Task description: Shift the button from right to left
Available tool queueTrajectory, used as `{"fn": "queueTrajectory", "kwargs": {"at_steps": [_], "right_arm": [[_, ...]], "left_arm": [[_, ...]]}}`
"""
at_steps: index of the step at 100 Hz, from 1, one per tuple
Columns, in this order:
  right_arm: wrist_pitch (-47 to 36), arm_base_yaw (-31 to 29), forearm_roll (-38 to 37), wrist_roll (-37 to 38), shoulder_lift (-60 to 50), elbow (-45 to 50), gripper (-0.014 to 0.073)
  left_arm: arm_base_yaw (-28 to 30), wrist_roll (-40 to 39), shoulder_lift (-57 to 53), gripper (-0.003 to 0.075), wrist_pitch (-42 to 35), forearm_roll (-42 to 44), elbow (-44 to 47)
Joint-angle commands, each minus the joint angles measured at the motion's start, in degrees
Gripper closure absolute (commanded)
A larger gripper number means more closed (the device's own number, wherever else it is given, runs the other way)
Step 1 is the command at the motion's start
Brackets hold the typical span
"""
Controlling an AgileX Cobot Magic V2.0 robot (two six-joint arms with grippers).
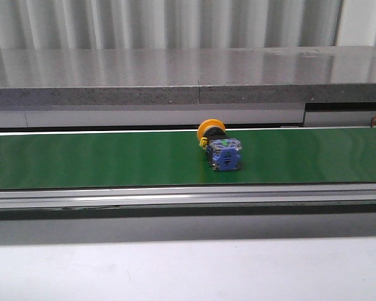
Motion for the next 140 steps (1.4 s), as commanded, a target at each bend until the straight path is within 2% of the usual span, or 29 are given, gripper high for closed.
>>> {"fn": "queueTrajectory", "kwargs": {"at_steps": [1,20,44,62,92,140], "right_arm": [[-3.6,0.1,1.0,-0.6,-0.1,-1.4,0.0662],[-3.6,0.1,1.0,-0.6,-0.1,-1.4,0.0662],[-3.6,0.1,1.0,-0.6,-0.1,-1.4,0.0662],[-3.6,0.1,1.0,-0.6,-0.1,-1.4,0.0662],[-3.5,0.1,1.0,-0.6,-0.1,-1.4,0.0662],[-3.5,0.1,1.0,-0.6,-0.1,-1.4,0.0662]], "left_arm": [[-3.3,-1.4,2.9,0.0072,-5.0,-1.7,-3.2],[-12.0,-4.0,10.9,0.0080,-9.3,-0.4,-8.0],[-22.6,-19.0,22.6,0.0080,-11.0,15.4,-14.6],[-28.1,-20.6,30.4,0.0080,-11.2,17.2,-20.1],[-29.0,-20.8,38.2,0.0082,-11.7,17.2,-26.9],[-29.9,-20.8,45.5,0.0082,-12.9,17.0,-28.0]]}}
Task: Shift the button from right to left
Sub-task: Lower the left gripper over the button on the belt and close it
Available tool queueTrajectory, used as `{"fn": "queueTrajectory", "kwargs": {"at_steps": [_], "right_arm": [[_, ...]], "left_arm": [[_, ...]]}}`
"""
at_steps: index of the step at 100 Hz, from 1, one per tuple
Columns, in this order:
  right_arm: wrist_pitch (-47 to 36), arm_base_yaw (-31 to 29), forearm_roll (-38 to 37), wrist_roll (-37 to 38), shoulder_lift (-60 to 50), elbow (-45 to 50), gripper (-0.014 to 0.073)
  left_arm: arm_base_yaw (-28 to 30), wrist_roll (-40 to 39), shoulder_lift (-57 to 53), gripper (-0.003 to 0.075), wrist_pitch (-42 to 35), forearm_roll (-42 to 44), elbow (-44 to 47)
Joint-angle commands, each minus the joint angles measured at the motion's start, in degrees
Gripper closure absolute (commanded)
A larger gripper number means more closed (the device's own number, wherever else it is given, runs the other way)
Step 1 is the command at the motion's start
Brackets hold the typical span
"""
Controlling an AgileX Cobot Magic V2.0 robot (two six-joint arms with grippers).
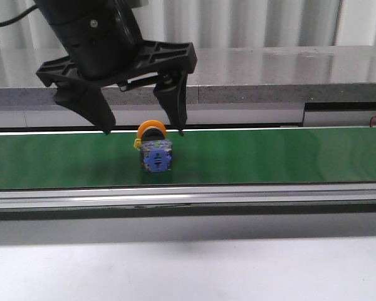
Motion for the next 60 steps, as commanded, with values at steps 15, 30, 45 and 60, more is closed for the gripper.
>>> {"fn": "queueTrajectory", "kwargs": {"at_steps": [15,30,45,60], "right_arm": [[-3.5,0.1,1.0,-0.5,-0.1,-1.4,0.0662],[-3.5,0.1,1.0,-0.5,-0.1,-1.4,0.0662],[-3.5,0.1,1.0,-0.5,-0.1,-1.4,0.0662],[-3.5,0.1,1.0,-0.5,-0.1,-1.4,0.0662]], "left_arm": [[-0.3,-0.6,0.7,0.0082,-2.9,0.5,-2.0],[-0.2,-0.6,1.4,0.0128,-2.7,1.2,-2.0],[-0.2,-0.7,1.4,0.0395,-2.7,1.7,-2.0],[-0.1,-0.7,1.4,0.0665,-2.3,2.8,-2.0]]}}
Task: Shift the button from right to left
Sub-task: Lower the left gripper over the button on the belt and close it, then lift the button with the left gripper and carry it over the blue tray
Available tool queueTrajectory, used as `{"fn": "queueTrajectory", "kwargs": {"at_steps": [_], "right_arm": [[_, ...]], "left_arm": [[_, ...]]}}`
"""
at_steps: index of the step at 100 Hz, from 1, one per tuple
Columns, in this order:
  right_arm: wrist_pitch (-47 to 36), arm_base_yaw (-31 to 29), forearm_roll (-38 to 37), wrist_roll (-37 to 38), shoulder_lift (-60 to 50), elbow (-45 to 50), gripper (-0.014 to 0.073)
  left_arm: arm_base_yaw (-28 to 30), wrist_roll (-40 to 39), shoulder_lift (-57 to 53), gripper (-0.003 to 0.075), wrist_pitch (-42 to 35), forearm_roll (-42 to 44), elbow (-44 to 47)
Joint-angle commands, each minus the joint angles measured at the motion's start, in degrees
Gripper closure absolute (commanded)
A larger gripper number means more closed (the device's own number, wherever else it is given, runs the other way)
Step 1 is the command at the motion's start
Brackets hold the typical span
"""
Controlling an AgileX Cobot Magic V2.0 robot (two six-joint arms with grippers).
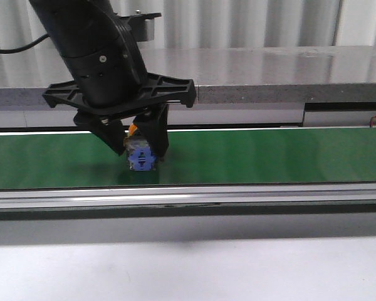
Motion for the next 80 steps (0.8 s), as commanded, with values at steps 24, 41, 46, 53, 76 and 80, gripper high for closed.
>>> {"fn": "queueTrajectory", "kwargs": {"at_steps": [24,41,46,53,76,80], "right_arm": [[-3.6,0.1,1.0,-0.5,-0.1,-1.4,0.0662],[-3.6,0.1,1.0,-0.5,-0.1,-1.4,0.0662],[-3.6,0.1,1.0,-0.5,-0.1,-1.4,0.0662],[-3.6,0.1,1.0,-0.5,-0.1,-1.4,0.0662],[-3.6,0.1,1.0,-0.5,-0.1,-1.4,0.0662],[-3.6,0.1,1.0,-0.5,-0.1,-1.4,0.0662]], "left_arm": [[1.4,-0.6,-3.2,0.0740,1.6,2.5,-1.9],[1.6,-0.6,-7.7,0.0740,5.6,6.1,-1.9],[1.6,-0.6,-9.8,0.0740,7.4,7.3,-1.9],[1.6,-0.1,-12.4,0.0740,10.3,9.4,-1.9],[5.2,0.0,-23.7,0.0740,15.8,14.9,0.5],[7.3,0.0,-26.0,0.0740,15.8,14.8,1.6]]}}
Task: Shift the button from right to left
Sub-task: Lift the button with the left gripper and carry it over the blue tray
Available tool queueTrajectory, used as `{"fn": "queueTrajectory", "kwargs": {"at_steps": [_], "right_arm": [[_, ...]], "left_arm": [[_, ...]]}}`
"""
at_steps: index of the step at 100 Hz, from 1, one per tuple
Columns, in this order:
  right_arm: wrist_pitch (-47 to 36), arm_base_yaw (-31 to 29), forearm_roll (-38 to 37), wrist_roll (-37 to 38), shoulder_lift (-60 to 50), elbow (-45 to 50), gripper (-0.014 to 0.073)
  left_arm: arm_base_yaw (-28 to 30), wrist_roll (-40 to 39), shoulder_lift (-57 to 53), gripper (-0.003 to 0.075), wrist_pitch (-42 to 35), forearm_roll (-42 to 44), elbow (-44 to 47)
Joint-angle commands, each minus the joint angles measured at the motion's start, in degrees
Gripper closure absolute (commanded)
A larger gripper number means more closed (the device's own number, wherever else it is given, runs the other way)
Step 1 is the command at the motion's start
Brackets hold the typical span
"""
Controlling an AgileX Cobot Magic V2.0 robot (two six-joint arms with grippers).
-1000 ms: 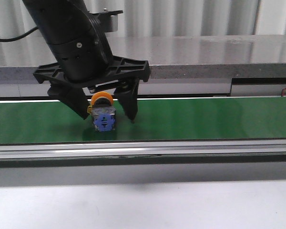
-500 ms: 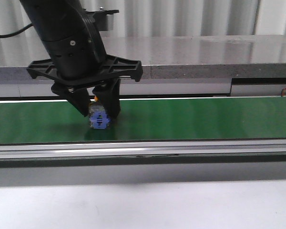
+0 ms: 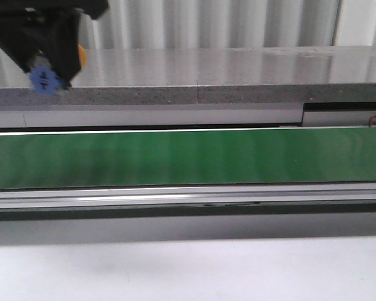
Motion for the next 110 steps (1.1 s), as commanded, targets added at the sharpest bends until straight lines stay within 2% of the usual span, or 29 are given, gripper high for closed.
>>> {"fn": "queueTrajectory", "kwargs": {"at_steps": [1,19,30,44,58,68,78,90,110], "right_arm": [[-3.6,0.1,1.0,-0.5,-0.1,-1.4,0.0662],[-3.6,0.1,1.0,-0.5,-0.1,-1.4,0.0662],[-3.6,0.1,1.0,-0.5,-0.1,-1.4,0.0662],[-3.6,0.1,1.0,-0.5,-0.1,-1.4,0.0662],[-3.6,0.1,1.0,-0.5,-0.1,-1.4,0.0662],[-3.6,0.1,1.0,-0.5,-0.1,-1.4,0.0662],[-3.6,0.1,1.0,-0.5,-0.1,-1.4,0.0662],[-3.6,0.1,1.0,-0.5,-0.1,-1.4,0.0662],[-3.6,0.1,1.0,-0.5,-0.1,-1.4,0.0662]], "left_arm": [[3.6,0.1,-6.3,0.0740,-0.6,2.0,0.6],[17.1,4.8,-14.3,0.0740,0.0,1.2,5.7],[29.2,11.4,-16.2,0.0740,0.0,-1.5,6.4],[43.0,21.1,-16.1,0.0740,-1.3,-10.9,6.5],[52.3,33.2,-13.4,0.0740,-5.9,-21.8,6.5],[55.4,41.8,-9.4,0.0740,-5.9,-25.5,6.0],[55.8,48.4,-4.2,0.0740,-5.5,-25.9,5.0],[55.9,51.9,3.1,0.0740,-4.3,-26.0,2.4],[60.1,54.5,10.6,0.0740,-0.3,-26.5,-3.4]]}}
